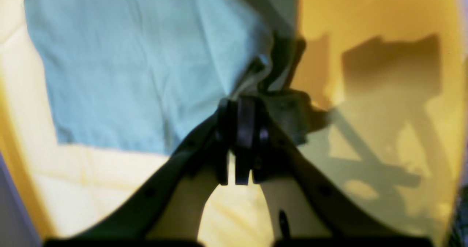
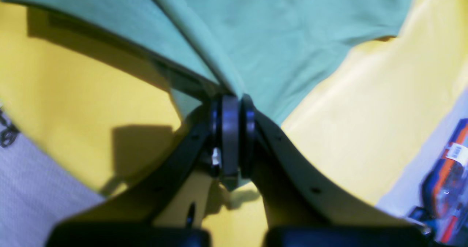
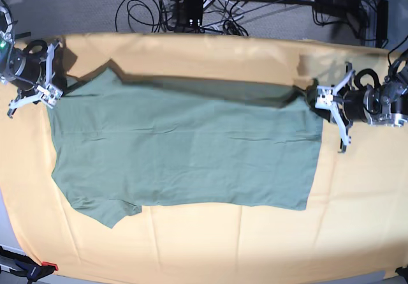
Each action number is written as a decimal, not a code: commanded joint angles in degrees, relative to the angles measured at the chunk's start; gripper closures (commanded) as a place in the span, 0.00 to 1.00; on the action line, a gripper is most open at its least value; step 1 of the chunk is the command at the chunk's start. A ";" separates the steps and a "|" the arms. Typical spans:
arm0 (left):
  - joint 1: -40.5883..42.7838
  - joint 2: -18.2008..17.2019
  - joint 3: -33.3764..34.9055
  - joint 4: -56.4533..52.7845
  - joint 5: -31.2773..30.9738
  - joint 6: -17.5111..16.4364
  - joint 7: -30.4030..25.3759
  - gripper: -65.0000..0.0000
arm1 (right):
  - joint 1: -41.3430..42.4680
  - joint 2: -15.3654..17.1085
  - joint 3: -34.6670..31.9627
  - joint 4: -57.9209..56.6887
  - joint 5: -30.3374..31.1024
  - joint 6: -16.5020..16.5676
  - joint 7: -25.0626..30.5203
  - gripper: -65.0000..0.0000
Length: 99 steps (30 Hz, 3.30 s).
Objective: Fold the T-shirt properly
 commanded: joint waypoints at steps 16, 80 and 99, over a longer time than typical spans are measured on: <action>-3.17 4.70 -0.87 -5.38 -1.38 8.70 0.42 1.00 | 20.46 -7.15 -13.29 -15.93 -6.67 -1.77 2.91 1.00; -5.66 -1.38 -0.85 -3.21 -8.70 -1.72 4.85 0.43 | 11.63 0.66 -13.90 -10.36 -14.78 -2.08 -1.90 0.49; -5.49 -1.38 -0.85 -3.21 -9.53 -1.72 4.90 0.43 | 11.63 0.68 -13.90 -12.46 -14.91 -5.68 -1.86 1.00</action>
